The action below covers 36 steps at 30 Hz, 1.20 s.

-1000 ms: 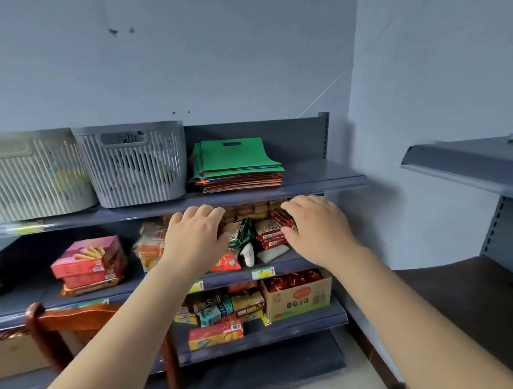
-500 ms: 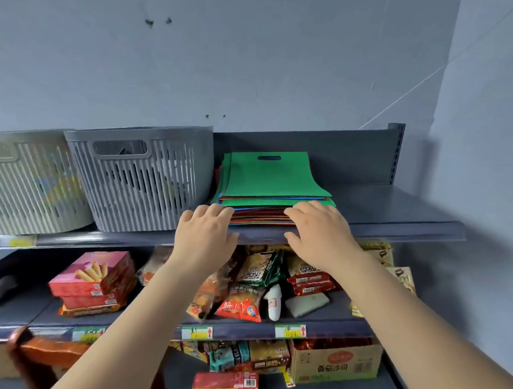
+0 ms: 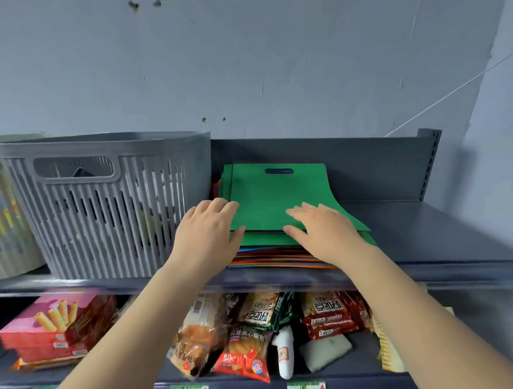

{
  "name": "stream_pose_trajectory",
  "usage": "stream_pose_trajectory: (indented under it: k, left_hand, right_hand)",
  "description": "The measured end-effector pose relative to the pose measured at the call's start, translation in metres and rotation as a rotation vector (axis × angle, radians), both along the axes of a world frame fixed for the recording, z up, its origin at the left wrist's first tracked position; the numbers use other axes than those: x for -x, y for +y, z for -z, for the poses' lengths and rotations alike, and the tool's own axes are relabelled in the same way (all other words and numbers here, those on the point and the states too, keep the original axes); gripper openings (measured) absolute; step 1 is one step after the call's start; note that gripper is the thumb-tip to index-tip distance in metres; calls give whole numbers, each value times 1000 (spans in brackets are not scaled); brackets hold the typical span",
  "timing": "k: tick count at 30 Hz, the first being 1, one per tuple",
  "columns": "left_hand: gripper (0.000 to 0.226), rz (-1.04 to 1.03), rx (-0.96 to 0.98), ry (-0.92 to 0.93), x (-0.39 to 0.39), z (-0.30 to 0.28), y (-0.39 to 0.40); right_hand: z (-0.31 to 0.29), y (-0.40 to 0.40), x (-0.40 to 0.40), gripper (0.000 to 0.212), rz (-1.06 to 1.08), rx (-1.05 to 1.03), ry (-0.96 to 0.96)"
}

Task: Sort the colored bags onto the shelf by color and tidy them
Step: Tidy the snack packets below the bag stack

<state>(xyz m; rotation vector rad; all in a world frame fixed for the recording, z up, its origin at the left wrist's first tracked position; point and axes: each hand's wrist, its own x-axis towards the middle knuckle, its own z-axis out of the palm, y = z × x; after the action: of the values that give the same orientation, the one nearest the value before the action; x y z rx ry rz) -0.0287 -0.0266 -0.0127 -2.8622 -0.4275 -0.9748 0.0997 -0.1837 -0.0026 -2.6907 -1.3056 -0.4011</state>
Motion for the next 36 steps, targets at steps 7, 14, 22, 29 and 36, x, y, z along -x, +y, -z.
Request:
stream_pose_trajectory:
  k: [7, 14, 22, 29, 36]
  left_hand:
    - [50, 33, 126, -80, -20, -4, 20]
    - [56, 129, 113, -200, -30, 5, 32]
    - [46, 238, 156, 158, -44, 18, 26]
    - [29, 400, 212, 31, -32, 21, 23]
    - [17, 406, 227, -83, -13, 16, 12]
  right_hand:
    - [-8, 11, -24, 42, 33, -24, 24]
    - [-2, 9, -45, 31, 171, -326, 33]
    - [2, -13, -48, 30, 227, -358, -40]
    - [6, -39, -38, 31, 161, -365, -103]
    - [2, -64, -18, 32, 51, -370, 36]
